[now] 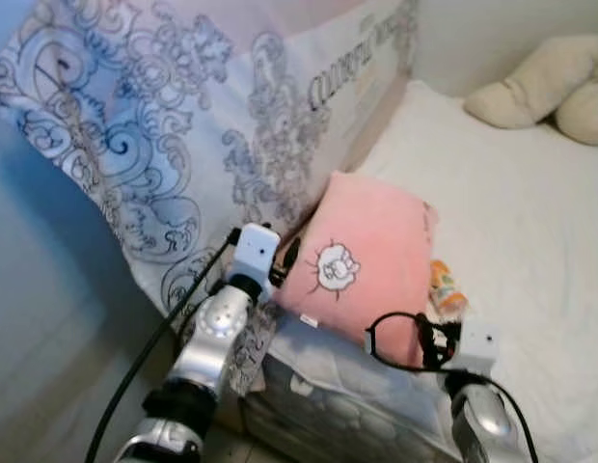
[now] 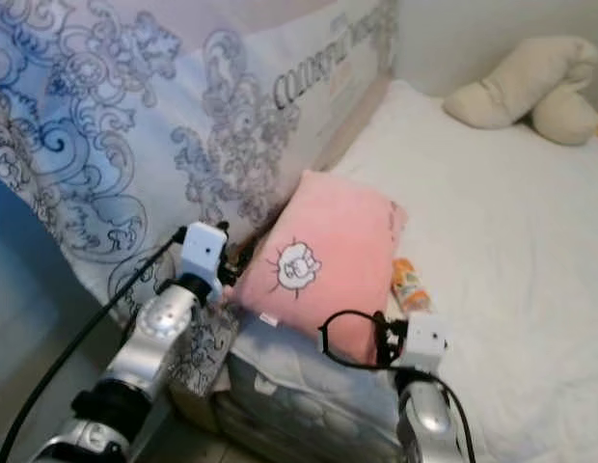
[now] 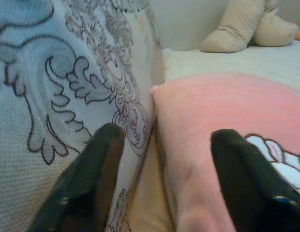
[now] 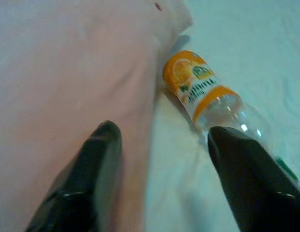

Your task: Clean up the room

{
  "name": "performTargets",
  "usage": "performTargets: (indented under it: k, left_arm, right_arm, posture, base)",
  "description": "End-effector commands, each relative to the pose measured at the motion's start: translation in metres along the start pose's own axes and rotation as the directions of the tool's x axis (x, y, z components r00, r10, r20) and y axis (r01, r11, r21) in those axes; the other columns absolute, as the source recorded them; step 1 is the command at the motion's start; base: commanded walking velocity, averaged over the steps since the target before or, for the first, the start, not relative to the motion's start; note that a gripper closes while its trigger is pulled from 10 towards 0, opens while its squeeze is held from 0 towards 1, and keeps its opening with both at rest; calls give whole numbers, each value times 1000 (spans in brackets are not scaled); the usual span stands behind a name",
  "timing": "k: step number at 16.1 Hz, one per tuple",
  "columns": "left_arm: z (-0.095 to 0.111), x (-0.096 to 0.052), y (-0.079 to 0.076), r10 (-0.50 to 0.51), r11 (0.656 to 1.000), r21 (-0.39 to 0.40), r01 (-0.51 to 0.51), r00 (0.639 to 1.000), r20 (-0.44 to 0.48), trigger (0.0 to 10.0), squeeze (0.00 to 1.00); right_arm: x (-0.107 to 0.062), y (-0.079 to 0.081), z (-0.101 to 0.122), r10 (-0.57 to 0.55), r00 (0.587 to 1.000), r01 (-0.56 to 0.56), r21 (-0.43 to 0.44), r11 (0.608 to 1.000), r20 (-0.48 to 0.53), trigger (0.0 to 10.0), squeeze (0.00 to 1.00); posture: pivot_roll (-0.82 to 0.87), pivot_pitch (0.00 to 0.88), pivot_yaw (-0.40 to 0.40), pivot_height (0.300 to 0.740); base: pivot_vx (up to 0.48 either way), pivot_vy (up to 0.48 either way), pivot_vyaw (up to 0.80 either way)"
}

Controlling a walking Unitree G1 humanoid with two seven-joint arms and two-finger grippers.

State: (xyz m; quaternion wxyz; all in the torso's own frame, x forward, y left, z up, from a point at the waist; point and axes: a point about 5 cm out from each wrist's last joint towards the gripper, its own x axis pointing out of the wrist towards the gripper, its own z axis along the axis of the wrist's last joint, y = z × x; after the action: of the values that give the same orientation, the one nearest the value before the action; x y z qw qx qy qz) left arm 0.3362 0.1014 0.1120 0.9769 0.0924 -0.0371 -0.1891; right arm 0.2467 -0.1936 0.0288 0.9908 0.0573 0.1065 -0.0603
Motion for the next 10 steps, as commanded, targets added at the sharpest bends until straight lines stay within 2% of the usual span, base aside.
performTargets:
  k: [1,2,3,4,5,7,9,10]
  left_arm:
    - [3,-1,0,-15,1000,10,15,1000,8,10000,1000]
    - [9,-8,2,-14,1000,-16,15,999,44,10000,1000]
    - [12,-17,-1,-24,999,-45,27,998,61,10000,867]
    - [11,-19,-5,-12,997,-74,17,998,64,10000,0]
    - [10,-13,-6,9,994,-109,-3,999,53,10000,0]
    - [15,-4,-6,25,993,-113,-18,998,60,10000,0]
    - [26,-2,6,51,993,-113,-41,995,85,10000,0]
    - [29,-3,9,57,993,-108,-47,994,92,10000,0]
  right_arm:
    - [1,-3,13,-20,998,18,26,999,54,10000,1000]
    - [-12,-8,27,-41,989,44,-13,999,144,10000,1000]
    - [-24,-14,32,-65,980,83,-88,993,188,10000,1000]
    - [-24,-18,25,-92,983,108,-97,989,162,10000,0]
    - [-16,-18,17,-113,988,119,-49,992,108,10000,0]
    - [-3,-16,6,-147,989,146,53,988,16,10000,0]
    - [12,-16,-3,-182,981,188,127,974,-62,10000,0]
    - [18,-13,-5,-156,984,167,143,976,-85,10000,0]
  posture:
    - [152,0,-7,740]
    - [141,0,-1,740]
    - [133,0,3,740]
    - [131,0,8,740]
    - [128,0,15,740]
    - [131,0,17,740]
    - [145,0,26,740]
    - [159,0,23,740]
  base:
    - [0,0,0]
    - [0,0,0]
    - [0,0,0]
    - [0,0,0]
    - [0,0,0]
    - [0,0,0]
    - [0,0,0]
    - [0,0,0]
